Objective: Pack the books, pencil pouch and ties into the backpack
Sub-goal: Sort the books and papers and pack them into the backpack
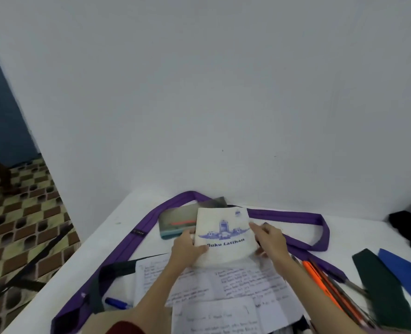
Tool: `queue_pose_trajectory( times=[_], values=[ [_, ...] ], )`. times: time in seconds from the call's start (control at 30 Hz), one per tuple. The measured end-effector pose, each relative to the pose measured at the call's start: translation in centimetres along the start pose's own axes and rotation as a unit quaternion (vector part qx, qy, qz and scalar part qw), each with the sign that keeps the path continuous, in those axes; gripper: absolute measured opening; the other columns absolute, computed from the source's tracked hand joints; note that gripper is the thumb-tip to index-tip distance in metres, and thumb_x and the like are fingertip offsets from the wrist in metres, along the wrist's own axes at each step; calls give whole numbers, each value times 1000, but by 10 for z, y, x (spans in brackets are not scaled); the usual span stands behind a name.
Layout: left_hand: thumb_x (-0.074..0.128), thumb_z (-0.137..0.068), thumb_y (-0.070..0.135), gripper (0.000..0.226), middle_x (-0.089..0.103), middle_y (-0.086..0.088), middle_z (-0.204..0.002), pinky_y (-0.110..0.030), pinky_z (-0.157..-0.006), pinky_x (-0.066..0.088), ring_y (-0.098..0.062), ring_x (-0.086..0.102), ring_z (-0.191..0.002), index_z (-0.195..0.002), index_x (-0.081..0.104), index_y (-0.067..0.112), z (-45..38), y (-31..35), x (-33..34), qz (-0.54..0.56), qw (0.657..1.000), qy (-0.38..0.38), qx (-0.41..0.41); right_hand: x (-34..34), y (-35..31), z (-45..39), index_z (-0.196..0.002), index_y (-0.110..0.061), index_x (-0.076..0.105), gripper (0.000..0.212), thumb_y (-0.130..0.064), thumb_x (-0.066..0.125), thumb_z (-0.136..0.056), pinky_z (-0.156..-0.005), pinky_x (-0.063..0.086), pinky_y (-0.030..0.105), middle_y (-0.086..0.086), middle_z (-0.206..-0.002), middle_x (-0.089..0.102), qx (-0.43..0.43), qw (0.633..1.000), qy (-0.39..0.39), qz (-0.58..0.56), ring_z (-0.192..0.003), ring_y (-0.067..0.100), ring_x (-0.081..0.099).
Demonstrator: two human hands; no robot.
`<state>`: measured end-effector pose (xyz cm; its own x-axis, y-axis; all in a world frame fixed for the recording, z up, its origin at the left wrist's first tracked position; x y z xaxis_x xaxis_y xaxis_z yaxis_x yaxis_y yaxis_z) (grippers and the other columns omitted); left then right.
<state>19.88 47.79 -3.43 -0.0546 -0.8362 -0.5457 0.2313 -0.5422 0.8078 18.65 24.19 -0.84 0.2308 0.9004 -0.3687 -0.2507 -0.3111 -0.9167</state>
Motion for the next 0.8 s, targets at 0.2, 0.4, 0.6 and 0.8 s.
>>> queue_pose_trajectory(
  times=[0.2, 0.4, 0.6, 0.8],
  values=[
    [74, -76, 4, 46, 66, -16, -115, -38, -84, 55, -27, 65, -97, -119, 58, -1, -21, 0, 14, 160, 986, -20, -31, 13, 16, -8, -111, 0, 59, 30, -16, 63, -86, -85, 45, 36, 8, -95, 61, 10, 987, -35, 155, -91, 21, 56],
    [52, -92, -1, 20, 73, -10, -86, -31, -63, 58, -21, 70, -74, -109, 61, -5, -8, 44, 16, 301, 941, -153, -4, 6, 16, -16, -71, -7, 53, 27, -25, 68, -85, -55, 35, 27, 9, -70, 53, 60, 997, -54, 5, -59, 18, 46],
    [57, -90, 8, 23, 72, -11, -103, -35, -80, 57, -26, 69, -94, -112, 64, 5, 8, 78, 3, 318, 927, -170, 99, -18, -33, -15, -110, -10, 61, 20, -11, 61, -90, -66, 53, 26, 5, -104, 71, -19, 965, -100, -242, -91, 22, 67],
    [65, -87, 24, 34, 68, -6, -111, -42, -95, 49, -25, 62, -106, -117, 60, 11, 8, 75, 4, 255, 957, -103, 89, -15, -38, -7, -100, -17, 65, 19, -5, 66, -85, -77, 54, 31, 3, -101, 71, -46, 977, -109, -176, -92, 20, 67]
  ],
)
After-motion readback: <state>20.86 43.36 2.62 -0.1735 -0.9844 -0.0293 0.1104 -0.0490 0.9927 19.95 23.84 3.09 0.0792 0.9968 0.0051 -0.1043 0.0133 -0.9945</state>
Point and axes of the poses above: each hand's wrist, its own z-axis away from the middle knuckle, its own x-axis out of the palm, y = z × x, the point moved 8 cm from there along -z, towards the middle knuckle
